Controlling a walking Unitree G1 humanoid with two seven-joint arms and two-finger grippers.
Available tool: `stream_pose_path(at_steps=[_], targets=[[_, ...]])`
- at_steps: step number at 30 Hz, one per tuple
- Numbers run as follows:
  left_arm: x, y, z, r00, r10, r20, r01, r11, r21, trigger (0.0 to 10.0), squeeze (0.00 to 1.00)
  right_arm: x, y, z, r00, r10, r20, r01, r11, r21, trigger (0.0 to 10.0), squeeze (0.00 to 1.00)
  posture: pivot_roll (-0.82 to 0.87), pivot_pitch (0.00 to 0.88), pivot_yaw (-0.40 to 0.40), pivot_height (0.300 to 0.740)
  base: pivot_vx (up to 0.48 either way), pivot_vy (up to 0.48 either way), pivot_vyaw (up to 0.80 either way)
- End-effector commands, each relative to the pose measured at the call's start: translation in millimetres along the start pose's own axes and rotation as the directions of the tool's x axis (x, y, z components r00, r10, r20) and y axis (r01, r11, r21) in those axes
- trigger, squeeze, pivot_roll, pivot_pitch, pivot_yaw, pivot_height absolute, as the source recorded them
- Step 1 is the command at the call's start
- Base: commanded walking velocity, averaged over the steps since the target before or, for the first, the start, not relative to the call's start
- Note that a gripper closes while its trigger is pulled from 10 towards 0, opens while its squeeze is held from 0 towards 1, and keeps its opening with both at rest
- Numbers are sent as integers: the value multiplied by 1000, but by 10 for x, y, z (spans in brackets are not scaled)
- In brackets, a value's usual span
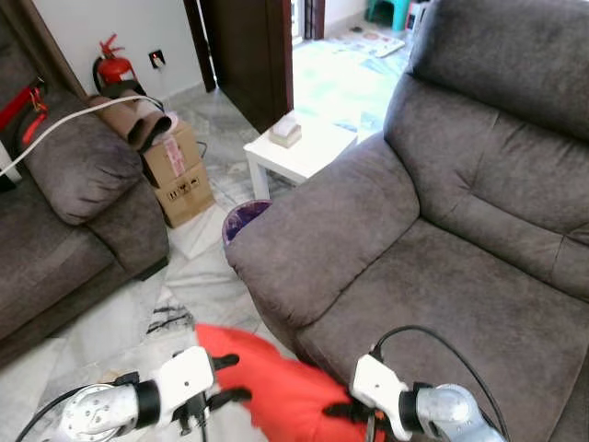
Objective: Move the pillow to the sofa from floor
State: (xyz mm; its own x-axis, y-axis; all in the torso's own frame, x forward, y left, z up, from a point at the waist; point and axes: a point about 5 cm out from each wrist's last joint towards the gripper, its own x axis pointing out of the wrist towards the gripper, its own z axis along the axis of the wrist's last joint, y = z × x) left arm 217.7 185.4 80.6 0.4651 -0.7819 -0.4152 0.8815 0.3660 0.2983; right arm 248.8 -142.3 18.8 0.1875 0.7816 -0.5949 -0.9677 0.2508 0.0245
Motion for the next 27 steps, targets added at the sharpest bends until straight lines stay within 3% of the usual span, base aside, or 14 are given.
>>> stream_pose_path(at_steps=[1,6,16,17,18,19,27], targets=[[-9,-106,-70,997,-78,-24,78,997,-3,10000,1000,64,73,159,996,84,32,-80,991,-105,10000,0,92,107,51,740,0,0,0],[-21,-150,-153,984,-160,-72,161,987,3,10000,1000,24,113,215,992,124,40,-119,986,-117,10000,0,89,113,47,740,0,0,0],[81,-75,-175,990,-127,-66,132,989,72,10000,1000,-68,108,383,991,114,72,-100,980,-173,10000,0,75,146,46,740,0,0,0],[99,-66,-175,990,-129,-59,133,989,69,10000,694,-70,117,421,990,120,78,-105,978,-180,10000,0,76,152,46,740,0,0,0],[111,-62,-174,990,-131,-54,135,989,65,10000,694,-71,123,445,989,125,82,-108,977,-185,10000,0,76,152,46,740,0,0,0],[131,-50,-160,990,-136,-45,139,987,78,10000,0,-70,131,503,987,130,92,-109,974,-199,10000,0,71,155,47,740,0,0,0],[160,-72,-199,983,-177,-48,180,981,75,10000,0,-116,120,660,986,122,116,-90,964,-251,10000,0,65,159,39,740,0,0,0]])
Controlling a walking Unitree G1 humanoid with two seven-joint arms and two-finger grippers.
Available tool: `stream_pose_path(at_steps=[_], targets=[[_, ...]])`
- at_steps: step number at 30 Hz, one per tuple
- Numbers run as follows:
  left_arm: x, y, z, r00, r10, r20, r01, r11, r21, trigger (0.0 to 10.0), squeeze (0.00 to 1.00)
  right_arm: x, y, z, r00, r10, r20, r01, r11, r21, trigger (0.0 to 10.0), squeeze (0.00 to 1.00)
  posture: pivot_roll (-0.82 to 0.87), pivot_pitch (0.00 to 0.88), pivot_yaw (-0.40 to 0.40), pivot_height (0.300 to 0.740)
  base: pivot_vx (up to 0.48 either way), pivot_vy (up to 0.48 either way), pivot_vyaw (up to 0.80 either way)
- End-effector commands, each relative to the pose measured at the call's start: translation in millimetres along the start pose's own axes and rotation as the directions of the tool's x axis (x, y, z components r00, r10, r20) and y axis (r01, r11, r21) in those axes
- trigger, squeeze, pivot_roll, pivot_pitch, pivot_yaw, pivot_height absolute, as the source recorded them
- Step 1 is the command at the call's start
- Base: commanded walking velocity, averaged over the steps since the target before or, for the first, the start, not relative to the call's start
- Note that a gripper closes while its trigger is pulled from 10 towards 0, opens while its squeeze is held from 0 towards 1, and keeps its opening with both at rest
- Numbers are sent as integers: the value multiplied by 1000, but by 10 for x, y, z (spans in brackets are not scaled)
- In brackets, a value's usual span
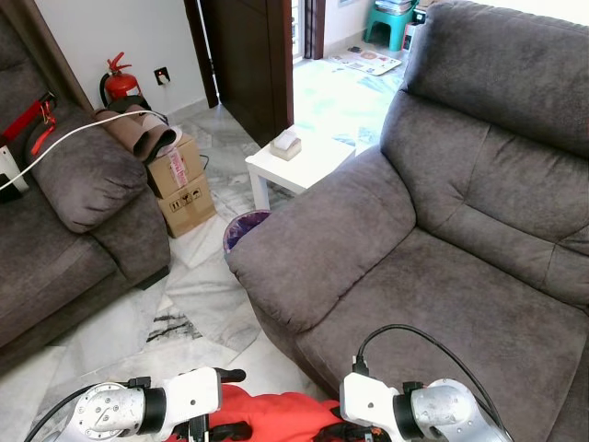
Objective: Move the pillow to the sofa from floor
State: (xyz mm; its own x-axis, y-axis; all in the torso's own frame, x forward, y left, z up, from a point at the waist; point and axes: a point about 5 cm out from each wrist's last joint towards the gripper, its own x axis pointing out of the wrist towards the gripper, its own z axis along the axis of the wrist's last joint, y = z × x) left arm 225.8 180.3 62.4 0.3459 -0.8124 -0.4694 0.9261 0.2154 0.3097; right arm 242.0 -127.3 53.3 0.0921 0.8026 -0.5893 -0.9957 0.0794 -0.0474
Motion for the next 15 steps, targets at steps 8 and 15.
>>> stream_pose_path(at_steps=[8,15], targets=[[38,-267,8,978,-209,-2,209,977,42,10000,0,-51,-84,364,992,-18,122,32,993,-116,10000,0,61,150,32,740,0,0,0],[-19,-254,-78,972,-230,-45,231,972,31,10000,0,-107,-102,379,992,-30,119,43,993,-113,10000,0,61,151,29,740,0,0,0]])
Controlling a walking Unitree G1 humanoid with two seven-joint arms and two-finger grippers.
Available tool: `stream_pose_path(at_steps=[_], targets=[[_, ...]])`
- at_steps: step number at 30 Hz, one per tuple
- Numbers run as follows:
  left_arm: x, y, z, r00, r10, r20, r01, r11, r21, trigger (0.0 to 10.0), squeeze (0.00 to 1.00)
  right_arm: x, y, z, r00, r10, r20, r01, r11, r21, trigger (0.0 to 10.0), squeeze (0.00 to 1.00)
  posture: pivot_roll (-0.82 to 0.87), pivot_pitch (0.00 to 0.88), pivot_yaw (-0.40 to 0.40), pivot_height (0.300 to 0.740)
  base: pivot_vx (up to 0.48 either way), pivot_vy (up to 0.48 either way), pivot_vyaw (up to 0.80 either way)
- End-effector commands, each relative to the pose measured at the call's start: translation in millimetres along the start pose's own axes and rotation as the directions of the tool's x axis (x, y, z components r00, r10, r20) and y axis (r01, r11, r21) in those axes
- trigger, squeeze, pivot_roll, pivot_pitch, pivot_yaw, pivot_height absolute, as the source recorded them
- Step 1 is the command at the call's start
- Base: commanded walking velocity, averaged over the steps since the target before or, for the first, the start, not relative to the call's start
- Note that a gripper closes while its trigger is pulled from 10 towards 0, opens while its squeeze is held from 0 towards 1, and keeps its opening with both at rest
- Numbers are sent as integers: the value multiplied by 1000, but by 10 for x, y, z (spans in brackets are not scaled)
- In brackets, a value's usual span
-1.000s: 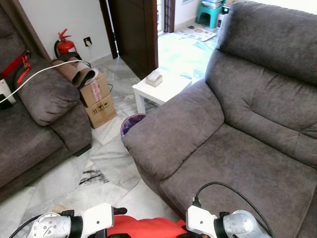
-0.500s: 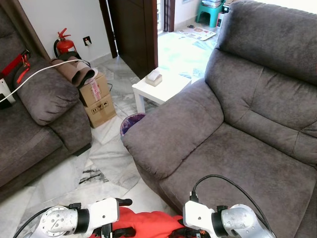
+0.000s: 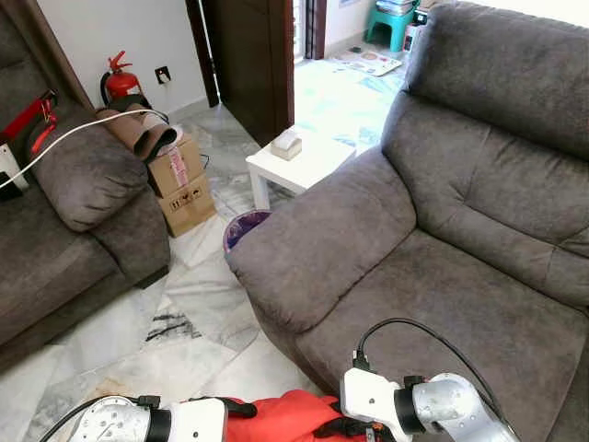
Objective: Move the pillow to the sofa from floor
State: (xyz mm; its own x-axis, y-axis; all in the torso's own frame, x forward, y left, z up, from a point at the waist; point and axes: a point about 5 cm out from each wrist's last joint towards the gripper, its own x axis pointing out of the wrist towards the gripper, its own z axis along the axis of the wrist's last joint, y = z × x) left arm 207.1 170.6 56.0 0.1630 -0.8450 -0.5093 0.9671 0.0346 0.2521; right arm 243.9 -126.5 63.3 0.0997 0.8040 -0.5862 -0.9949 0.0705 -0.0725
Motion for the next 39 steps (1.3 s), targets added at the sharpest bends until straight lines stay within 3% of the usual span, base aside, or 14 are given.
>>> stream_pose_path(at_steps=[1,5,11,14,20,28,34,36,39], targets=[[-55,-57,-102,997,-45,-55,44,999,-13,10000,0,-55,-86,291,993,-25,115,35,996,-88,10000,0,61,151,29,740,0,0,0],[-87,-148,-222,985,-96,-145,89,995,-55,10000,0,-99,-144,323,990,-60,126,73,993,-94,10000,0,61,147,33,740,0,0,0],[-115,-81,-326,987,24,-158,-37,996,-79,10000,0,-118,-141,335,990,-62,123,76,991,-108,10000,0,61,136,28,740,0,0,0],[-133,-87,-359,984,32,-175,-47,996,-80,10000,0,-130,-141,339,990,-64,123,78,991,-110,10000,0,60,129,30,740,0,0,0],[-169,-259,-494,977,7,-213,-40,988,-148,10000,0,-151,-176,317,990,-85,117,97,990,-105,10000,0,56,116,32,740,0,0,0],[-220,-363,-601,962,-18,-274,-18,991,-130,10000,0,-183,-179,307,990,-82,116,94,990,-104,10000,0,60,111,30,740,0,0,0],[-256,-349,-618,955,27,-295,-62,992,-109,10000,0,-208,-195,284,990,-95,104,105,989,-100,10000,0,62,113,31,740,0,0,0],[-301,-299,-668,944,111,-311,-158,979,-129,10000,0,-214,-196,276,990,-101,103,111,989,-95,10000,0,62,117,32,740,0,0,0],[-323,-283,-695,936,156,-314,-213,964,-156,10000,0,-219,-191,273,990,-101,103,111,989,-93,10000,0,64,121,33,740,0,0,0]])
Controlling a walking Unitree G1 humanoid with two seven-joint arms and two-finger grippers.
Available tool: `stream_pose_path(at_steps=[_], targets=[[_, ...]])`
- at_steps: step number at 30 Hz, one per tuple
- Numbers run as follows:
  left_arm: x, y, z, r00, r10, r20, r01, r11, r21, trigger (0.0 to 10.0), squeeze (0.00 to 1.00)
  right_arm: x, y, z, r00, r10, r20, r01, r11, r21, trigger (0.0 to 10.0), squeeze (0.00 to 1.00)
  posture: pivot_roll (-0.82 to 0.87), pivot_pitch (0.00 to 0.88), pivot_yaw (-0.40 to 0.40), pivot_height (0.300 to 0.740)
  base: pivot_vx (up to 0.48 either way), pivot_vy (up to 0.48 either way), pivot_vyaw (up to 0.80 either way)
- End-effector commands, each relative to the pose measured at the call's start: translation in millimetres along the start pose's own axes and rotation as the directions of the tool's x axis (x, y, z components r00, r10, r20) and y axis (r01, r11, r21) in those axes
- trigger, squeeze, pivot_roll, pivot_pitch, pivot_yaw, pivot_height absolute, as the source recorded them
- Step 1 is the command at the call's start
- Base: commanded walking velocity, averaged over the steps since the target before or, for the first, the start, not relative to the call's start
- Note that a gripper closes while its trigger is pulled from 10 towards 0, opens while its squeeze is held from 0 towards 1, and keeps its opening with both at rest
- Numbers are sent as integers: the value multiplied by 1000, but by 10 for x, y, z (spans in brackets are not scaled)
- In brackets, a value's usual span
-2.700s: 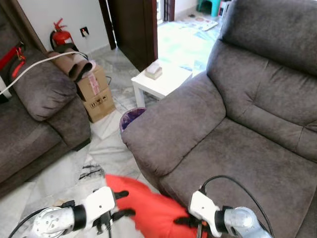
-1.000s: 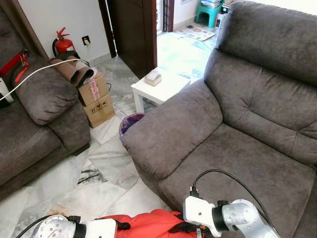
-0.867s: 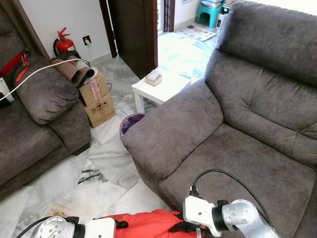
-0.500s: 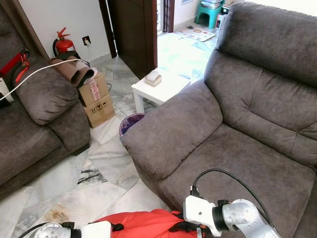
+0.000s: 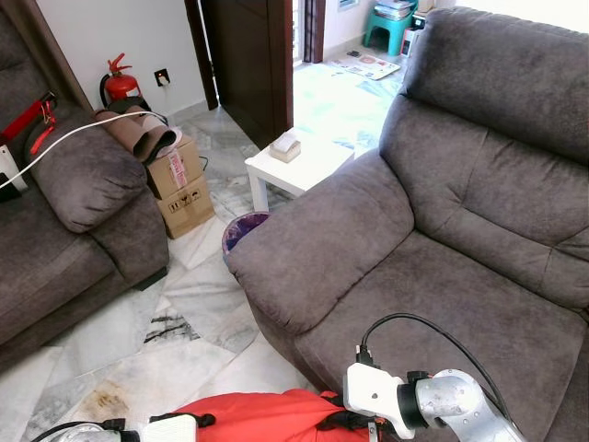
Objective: Move the pillow to the sofa from floor
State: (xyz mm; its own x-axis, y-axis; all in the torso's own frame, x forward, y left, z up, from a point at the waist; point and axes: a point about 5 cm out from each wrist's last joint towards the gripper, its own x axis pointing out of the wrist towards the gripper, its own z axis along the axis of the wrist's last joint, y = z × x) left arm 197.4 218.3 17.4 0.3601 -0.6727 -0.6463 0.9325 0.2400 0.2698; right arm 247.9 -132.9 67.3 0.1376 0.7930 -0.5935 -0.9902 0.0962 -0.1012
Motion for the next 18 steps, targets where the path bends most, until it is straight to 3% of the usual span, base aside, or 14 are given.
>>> stream_pose_path(at_steps=[1,6,11,12,13,18], targets=[[-80,-74,-174,997,4,-74,-10,997,-73,10000,0,-146,-151,276,991,-65,115,75,994,-84,10000,0,64,121,33,740,0,0,0],[-84,-120,-233,995,-2,-96,-4,998,-63,10000,0,-152,-141,272,992,-61,114,71,994,-84,10000,0,62,126,33,740,0,0,0],[-99,-56,-260,992,71,-102,-80,993,-86,10000,0,-162,-132,254,992,-59,113,67,995,-76,10000,0,69,136,30,740,0,0,0],[-98,-42,-264,992,80,-103,-89,992,-88,7490,0,-159,-126,255,992,-55,113,64,995,-76,10000,0,68,138,31,740,0,0,0],[-96,-28,-271,990,87,-108,-96,992,-81,0,0,-160,-124,255,992,-55,113,64,995,-76,10000,0,66,138,31,740,0,0,0],[-80,-25,-281,990,81,-118,-89,994,-63,0,0,-181,-119,245,992,-59,112,67,995,-71,10000,0,63,145,32,740,0,0,0]])
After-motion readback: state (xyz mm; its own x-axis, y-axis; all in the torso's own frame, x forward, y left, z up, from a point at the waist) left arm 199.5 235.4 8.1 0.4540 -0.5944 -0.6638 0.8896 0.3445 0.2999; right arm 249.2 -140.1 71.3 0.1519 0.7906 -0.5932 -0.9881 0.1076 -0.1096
